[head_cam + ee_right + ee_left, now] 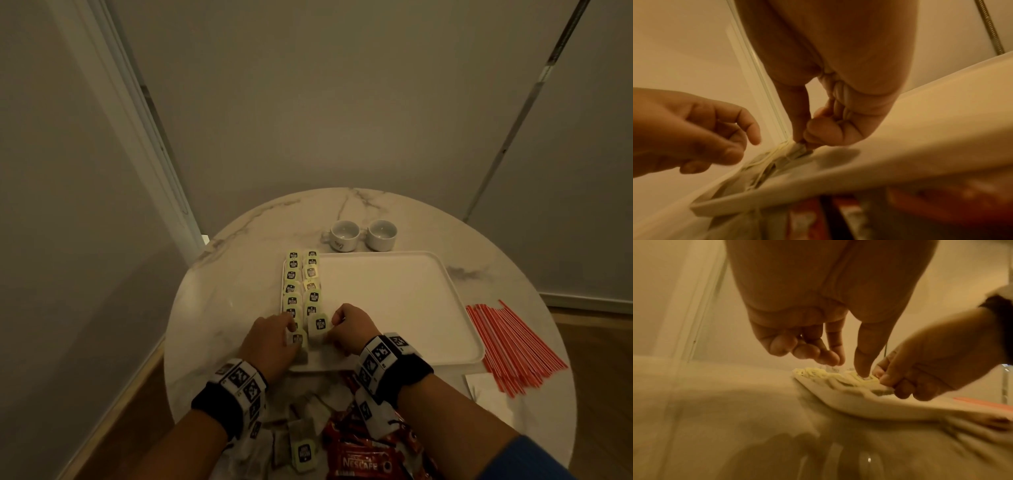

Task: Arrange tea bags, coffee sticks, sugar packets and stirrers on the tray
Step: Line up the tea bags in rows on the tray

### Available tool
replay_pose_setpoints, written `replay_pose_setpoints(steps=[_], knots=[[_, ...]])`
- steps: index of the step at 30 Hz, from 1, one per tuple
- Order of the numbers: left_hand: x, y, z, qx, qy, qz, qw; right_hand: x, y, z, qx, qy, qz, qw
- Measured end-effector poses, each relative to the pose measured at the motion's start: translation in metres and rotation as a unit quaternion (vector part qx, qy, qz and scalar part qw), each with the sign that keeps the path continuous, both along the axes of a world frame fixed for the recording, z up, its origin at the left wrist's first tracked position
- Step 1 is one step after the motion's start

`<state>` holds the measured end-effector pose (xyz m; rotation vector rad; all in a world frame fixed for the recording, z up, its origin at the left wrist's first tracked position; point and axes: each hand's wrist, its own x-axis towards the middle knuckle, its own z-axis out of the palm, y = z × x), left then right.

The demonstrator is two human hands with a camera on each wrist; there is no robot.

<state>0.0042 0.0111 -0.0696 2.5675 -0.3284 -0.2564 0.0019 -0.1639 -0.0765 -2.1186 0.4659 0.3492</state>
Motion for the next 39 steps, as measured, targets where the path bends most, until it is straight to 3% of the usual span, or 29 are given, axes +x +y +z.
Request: replay_pose_setpoints(steps=[6, 19, 22, 26, 33, 36, 39], knots=[[-0.008, 0.0, -0.012, 0.097, -0.034, -0.11, 0.989, 0.001, 0.002, -0.001, -0.05, 0.004, 0.023, 0.998], [-0.006, 0.002, -0.003, 0.126, -0.023, -0.117, 0.985, 0.003, 0.008, 0.005, -0.092, 0.017, 0.07, 0.993], [-0.002, 0.004, 0.004, 0.091, -0.004, -0.098, 0.991, 0.003, 0.007, 0.007, -0.093, 0.016, 0.071, 0.993], [0.004, 0.014, 0.032, -0.022, -0.022, -0.058, 0.998, 0.002, 0.007, 0.007, -0.106, 0.011, 0.07, 0.992], [0.007, 0.052, 0.086, -0.145, -0.029, 0.021, 0.989, -0.003, 0.001, 0.017, -0.103, -0.005, 0.066, 0.993], [-0.003, 0.073, 0.084, -0.089, -0.033, 0.029, 0.995, -0.007, -0.004, 0.022, -0.065, -0.021, 0.062, 0.996], [-0.019, 0.086, 0.061, 0.085, 0.017, -0.021, 0.996, -0.016, 0.001, 0.029, -0.021, -0.034, 0.09, 0.995]])
